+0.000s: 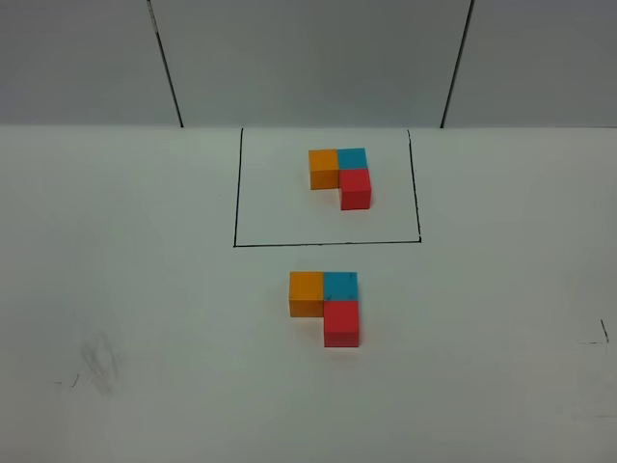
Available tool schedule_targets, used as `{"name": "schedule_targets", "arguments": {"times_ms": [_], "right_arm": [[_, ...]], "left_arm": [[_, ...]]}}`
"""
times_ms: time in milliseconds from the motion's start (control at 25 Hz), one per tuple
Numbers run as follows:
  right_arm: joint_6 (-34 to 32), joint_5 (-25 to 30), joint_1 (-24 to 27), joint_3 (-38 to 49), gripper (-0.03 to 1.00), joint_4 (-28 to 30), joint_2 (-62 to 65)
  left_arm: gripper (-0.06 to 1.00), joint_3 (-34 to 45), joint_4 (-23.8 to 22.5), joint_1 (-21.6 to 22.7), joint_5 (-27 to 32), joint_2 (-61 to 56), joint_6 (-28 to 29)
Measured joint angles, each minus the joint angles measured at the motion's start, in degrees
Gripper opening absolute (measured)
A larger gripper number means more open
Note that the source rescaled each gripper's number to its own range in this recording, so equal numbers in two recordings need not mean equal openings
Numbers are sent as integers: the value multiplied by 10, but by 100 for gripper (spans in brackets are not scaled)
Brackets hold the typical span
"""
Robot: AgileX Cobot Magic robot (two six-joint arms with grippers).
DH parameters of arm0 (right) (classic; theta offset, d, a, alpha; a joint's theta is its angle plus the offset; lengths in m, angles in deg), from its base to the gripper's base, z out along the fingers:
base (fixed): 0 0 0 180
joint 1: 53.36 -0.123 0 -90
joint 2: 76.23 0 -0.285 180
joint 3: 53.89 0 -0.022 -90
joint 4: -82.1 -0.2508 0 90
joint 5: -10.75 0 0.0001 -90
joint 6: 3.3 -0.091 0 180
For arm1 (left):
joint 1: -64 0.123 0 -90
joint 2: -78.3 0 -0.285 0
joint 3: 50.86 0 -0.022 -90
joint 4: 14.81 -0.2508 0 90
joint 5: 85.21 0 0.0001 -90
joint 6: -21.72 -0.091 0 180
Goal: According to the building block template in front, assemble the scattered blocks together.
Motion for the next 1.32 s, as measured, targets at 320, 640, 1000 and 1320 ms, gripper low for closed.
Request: {"name": "schedule_targets", "arguments": {"times_ms": [320,640,1000,1320], "right_arm": [[-55,-15,0,47,99,10,1],[-170,40,0,58,88,64,2],[-175,40,0,58,62,64,2],[-175,40,0,58,38,64,2]], "left_arm": [[28,0,0,0,0,0,-1],[28,0,0,0,0,0,-1],[28,0,0,0,0,0,-1],[28,0,0,0,1,0,-1]]}}
